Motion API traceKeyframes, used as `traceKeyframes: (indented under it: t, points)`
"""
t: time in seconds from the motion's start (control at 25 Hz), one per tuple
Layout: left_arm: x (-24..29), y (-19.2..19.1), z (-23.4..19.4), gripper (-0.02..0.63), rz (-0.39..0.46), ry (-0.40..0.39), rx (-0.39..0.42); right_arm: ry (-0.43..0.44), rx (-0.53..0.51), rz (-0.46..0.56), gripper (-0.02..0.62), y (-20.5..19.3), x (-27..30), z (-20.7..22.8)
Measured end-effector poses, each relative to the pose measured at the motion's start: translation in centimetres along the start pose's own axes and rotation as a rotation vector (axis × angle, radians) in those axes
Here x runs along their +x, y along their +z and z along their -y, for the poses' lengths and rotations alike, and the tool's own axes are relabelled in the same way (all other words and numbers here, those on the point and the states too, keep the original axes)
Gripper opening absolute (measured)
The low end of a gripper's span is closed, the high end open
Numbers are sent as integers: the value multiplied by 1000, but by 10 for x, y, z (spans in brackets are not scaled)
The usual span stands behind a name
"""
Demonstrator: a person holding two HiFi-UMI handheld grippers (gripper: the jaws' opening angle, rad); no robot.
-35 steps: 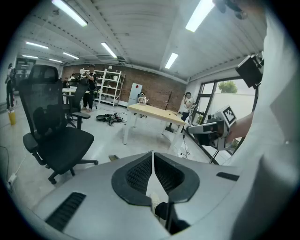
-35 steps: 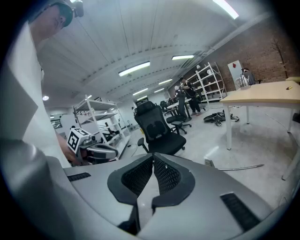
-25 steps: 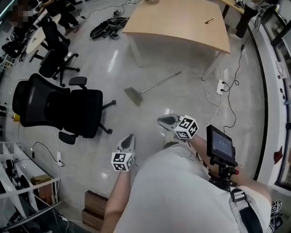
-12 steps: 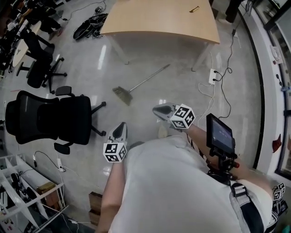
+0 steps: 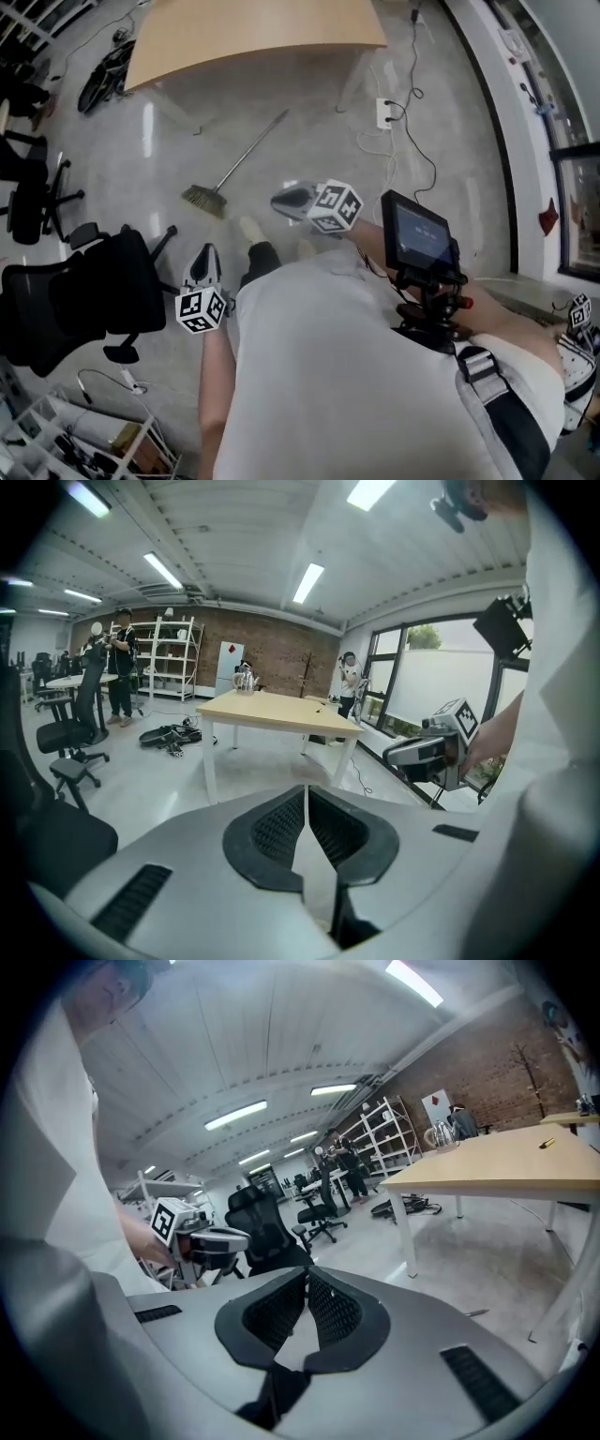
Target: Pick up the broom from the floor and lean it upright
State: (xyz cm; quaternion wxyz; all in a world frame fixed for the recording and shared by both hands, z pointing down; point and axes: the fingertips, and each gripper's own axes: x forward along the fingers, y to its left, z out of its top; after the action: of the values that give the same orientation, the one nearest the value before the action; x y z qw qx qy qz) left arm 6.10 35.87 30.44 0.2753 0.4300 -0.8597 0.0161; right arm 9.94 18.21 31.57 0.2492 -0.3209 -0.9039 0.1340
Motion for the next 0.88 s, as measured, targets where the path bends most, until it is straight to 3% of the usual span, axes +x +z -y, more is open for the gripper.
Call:
traceKeyframes:
  t: [0.28, 0.48, 0.72, 0.88]
  points:
    - [79, 33, 1, 20, -70, -175, 52, -118, 61, 21, 23, 25, -2, 56]
    - [132, 65, -42, 20, -116, -289, 118, -218, 73, 16, 23, 55, 36, 101]
    - [156, 61, -46, 20, -184, -413, 186, -321, 112, 48, 23, 62, 40, 115]
    - [186, 45, -84, 20, -226, -450, 204, -387, 144, 66, 23, 52, 62, 134]
